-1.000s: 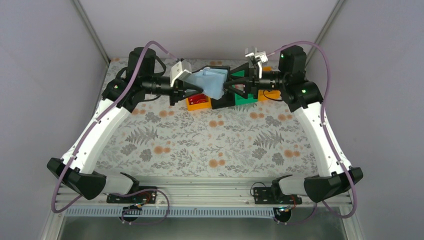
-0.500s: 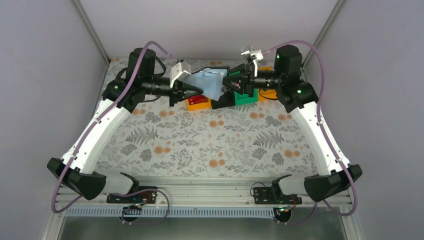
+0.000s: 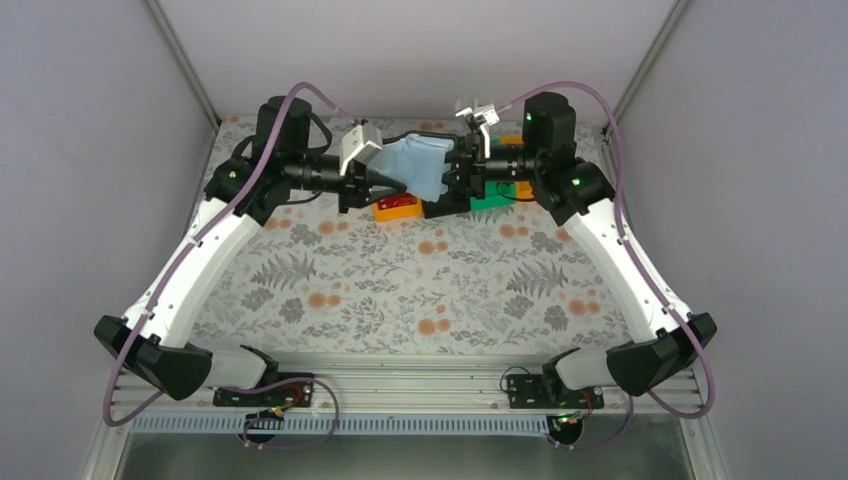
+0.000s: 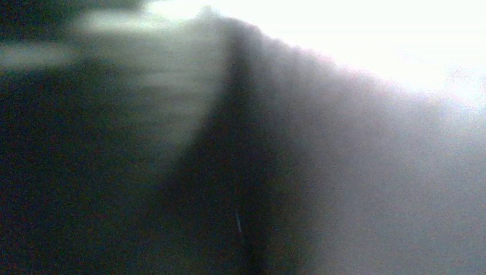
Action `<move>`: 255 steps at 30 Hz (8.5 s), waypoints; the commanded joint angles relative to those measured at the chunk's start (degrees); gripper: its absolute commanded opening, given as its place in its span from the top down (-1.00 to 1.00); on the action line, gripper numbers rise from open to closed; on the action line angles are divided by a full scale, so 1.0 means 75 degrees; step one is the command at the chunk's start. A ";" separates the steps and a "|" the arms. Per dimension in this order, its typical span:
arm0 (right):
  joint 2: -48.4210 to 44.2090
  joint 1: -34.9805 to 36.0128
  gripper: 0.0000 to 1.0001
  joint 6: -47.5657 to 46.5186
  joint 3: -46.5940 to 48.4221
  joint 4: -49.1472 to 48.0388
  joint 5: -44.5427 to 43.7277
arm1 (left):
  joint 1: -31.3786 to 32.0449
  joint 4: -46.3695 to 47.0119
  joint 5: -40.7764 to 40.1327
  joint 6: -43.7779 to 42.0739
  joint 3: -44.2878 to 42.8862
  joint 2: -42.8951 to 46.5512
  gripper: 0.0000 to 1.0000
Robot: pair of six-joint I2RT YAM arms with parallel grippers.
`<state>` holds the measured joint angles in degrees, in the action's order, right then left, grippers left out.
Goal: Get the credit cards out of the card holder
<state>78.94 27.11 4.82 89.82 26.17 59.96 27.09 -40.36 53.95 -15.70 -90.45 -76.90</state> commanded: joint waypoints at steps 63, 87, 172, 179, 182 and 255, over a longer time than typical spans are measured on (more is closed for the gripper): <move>0.0664 0.0029 0.92 0.0216 0.1567 0.2109 -0.2490 | -0.1083 -0.0292 -0.2516 -0.0776 0.0409 0.0682 -0.93; 0.0193 0.0075 0.92 -0.0977 0.0845 0.1977 0.0035 | -0.1055 0.0140 0.2445 0.0251 0.0492 0.0330 -0.26; 0.0240 0.0146 0.15 0.0096 0.0383 -0.0074 0.1506 | -0.1022 -0.0754 0.0845 -0.1495 -0.0113 0.0542 0.95; -0.0143 0.0045 -0.05 -0.0434 0.0477 0.0678 0.0139 | -0.1015 -0.0795 0.0851 -0.1605 -0.0133 0.0504 0.95; -0.0177 -0.0308 -0.27 -0.0337 0.0426 0.0605 -0.0251 | -0.0996 -0.0920 0.0857 -0.1795 -0.0139 0.0530 0.95; -0.0470 0.1231 0.23 0.0144 -0.0051 -0.0460 -0.1653 | -0.1037 0.0400 0.0373 0.0209 0.0581 0.0672 0.95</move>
<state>77.58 35.94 10.39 88.09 20.38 45.56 19.70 -40.62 55.96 -15.97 -85.25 -72.51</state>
